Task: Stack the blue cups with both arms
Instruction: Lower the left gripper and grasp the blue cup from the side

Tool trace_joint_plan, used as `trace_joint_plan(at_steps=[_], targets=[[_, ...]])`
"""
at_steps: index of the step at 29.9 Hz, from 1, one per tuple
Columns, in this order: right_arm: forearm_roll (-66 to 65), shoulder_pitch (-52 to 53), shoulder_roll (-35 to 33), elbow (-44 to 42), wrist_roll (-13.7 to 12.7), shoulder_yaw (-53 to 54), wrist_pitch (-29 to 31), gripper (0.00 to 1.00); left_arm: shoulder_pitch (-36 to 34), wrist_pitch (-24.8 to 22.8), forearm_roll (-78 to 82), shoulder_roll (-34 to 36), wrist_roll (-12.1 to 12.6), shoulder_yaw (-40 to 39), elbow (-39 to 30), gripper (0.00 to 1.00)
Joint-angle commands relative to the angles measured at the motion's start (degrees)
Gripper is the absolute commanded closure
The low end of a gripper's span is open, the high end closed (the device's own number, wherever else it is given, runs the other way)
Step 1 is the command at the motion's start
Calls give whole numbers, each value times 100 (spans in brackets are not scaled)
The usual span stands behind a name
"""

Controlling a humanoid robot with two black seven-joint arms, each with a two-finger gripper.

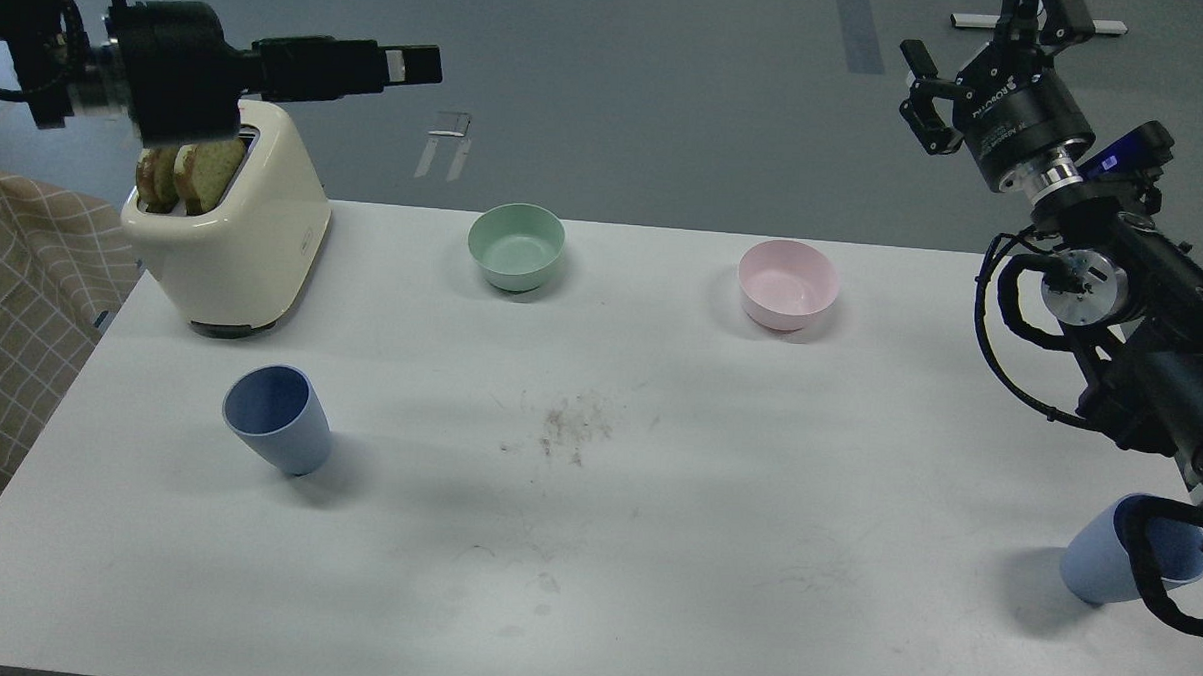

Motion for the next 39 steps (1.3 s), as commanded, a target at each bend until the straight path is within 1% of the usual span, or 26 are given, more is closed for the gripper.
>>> trace_joint_plan(at_steps=[1,3,7,13,17,22,27,32,39], targets=[[0,-15,-4,0,0,0,0,0,489,0,879,607,-78,10,-457,2],[9,-24,-4,9,0,0,0,0,683,0,1171,722,-128,10,-545,2],[0,-50,5,35,0,0,0,0,1360,0,1980,907,-128,1,-599,2],[0,-120,-30,132,0,0,0,0,1738,0,2060,837,-128,10,-485,2],[0,-156,-30,149,0,0,0,0,1915,0,2121,697,-128,10,-327,2],[0,-191,-22,158,0,0,0,0,2178,163,2447,451,-128,10,-19,2],[0,-208,-30,158,0,0,0,0,2381,225,2508,222,-128,19,394,2],[9,-217,-22,158,0,0,0,0,2521,286,2561,187,-128,19,588,3],[0,-217,-22,158,0,0,0,0,2759,462,2684,178,-128,10,658,7]])
